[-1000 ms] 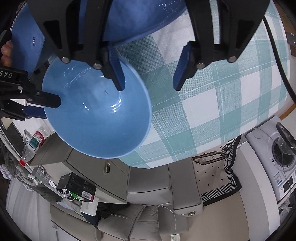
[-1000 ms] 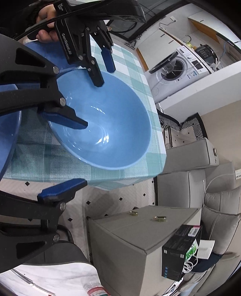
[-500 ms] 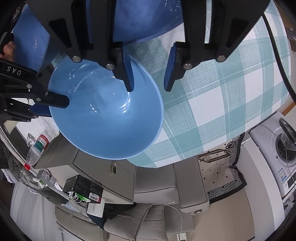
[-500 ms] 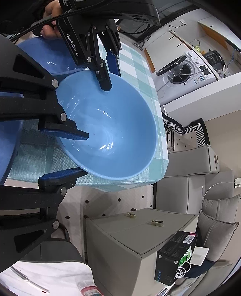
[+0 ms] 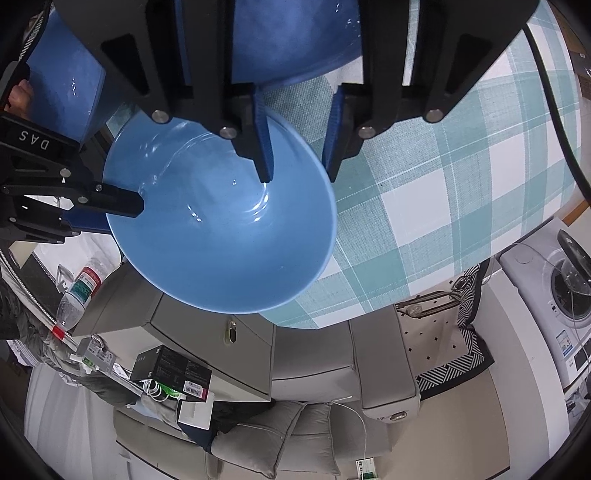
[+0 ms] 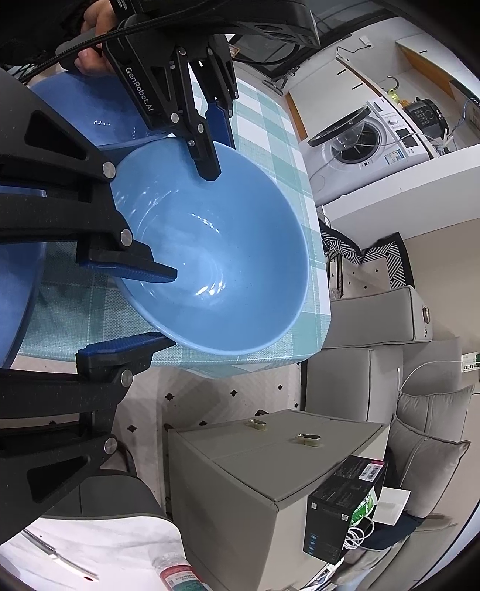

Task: Organize plates and bowls
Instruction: 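Lift the blue bowl with both grippers toward another blue bowl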

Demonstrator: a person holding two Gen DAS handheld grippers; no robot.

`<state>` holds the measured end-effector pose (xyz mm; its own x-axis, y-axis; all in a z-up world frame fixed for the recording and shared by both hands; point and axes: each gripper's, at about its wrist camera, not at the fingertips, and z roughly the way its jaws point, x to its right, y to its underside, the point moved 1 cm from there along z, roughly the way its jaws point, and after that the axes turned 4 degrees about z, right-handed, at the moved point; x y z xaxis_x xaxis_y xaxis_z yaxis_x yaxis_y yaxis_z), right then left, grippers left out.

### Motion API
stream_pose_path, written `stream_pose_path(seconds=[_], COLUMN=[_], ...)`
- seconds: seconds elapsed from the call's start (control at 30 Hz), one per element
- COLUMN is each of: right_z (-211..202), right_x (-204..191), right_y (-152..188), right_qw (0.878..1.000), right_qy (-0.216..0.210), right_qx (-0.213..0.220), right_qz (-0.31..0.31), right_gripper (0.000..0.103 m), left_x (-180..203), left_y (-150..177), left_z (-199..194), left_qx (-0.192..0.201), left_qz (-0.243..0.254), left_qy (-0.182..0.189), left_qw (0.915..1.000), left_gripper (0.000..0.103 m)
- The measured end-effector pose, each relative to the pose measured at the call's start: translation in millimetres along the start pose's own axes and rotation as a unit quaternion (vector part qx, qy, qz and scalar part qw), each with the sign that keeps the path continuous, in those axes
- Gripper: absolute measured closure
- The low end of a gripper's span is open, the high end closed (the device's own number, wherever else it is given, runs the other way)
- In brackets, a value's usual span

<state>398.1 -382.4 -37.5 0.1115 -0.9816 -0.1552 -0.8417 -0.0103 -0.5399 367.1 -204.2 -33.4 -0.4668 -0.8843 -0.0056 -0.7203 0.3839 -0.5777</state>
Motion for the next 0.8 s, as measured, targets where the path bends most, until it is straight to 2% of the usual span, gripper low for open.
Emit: stream_pose_path(seconds=[0.8], right_z=[-35], right_x=[-3], right_y=[-3], right_qw=[0.999], right_qy=[0.020], right_qx=[0.043], right_qz=[0.001], right_gripper=[0.075], left_x=[9], left_y=[-11], left_z=[-28], left_qx=[0.047], left_qz=[0.006], left_qy=[-0.007], left_qw=[0.9988], left_gripper=[0.078])
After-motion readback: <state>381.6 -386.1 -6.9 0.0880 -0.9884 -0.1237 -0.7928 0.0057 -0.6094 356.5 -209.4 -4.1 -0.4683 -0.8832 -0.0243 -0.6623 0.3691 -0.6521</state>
